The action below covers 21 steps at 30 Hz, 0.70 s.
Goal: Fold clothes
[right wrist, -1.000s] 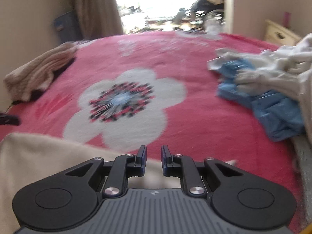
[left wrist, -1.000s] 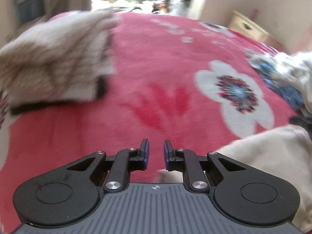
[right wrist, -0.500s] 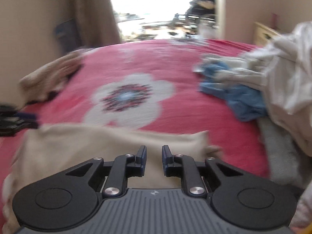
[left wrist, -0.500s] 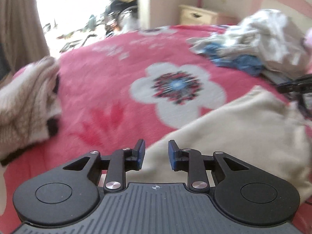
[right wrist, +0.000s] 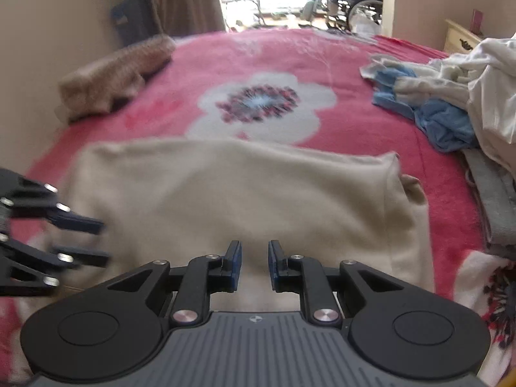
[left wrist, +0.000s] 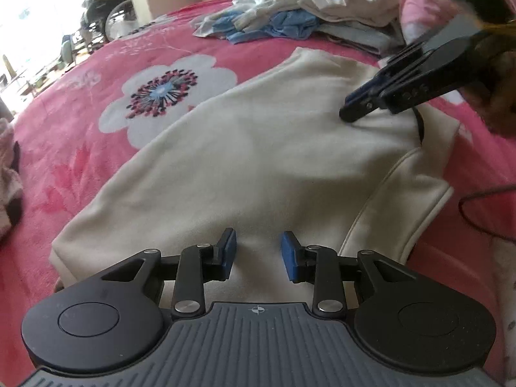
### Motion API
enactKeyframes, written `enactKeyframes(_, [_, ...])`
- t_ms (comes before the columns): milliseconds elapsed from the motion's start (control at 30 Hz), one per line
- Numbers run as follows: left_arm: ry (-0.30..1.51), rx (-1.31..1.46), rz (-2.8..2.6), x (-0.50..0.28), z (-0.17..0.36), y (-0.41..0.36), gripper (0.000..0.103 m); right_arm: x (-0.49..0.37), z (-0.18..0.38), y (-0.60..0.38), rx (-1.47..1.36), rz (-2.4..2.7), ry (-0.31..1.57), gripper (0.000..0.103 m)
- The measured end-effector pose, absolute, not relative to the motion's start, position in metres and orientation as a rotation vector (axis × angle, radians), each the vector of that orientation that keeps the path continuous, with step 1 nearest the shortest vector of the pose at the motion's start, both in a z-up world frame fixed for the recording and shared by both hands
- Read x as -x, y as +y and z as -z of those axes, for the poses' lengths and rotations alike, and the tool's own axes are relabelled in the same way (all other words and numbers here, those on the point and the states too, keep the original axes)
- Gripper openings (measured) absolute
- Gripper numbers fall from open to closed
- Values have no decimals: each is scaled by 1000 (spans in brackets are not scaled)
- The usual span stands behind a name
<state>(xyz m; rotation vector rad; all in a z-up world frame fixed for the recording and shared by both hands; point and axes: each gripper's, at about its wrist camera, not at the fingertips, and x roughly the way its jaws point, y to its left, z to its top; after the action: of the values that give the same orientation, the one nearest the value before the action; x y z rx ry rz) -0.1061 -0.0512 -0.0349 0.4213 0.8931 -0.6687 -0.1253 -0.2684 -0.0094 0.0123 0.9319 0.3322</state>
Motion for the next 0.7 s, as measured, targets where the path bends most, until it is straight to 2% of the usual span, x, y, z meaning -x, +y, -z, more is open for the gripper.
enactKeyframes(133, [879,-352,689,118,20,-52,31,145,8,-251,2,-381,972,18])
enactKeyframes(233, [880,-380,734,134,25,-60,32,150,33,-239,27,-376,1051,18])
enactKeyframes(400, [941,-434,697,141,59,-77,33,151,46,-226,63,-349,1046,20])
enactKeyframes(700, [971,-369,636,138,55,-80,34,150,47,-236,-18,-323,1050,20])
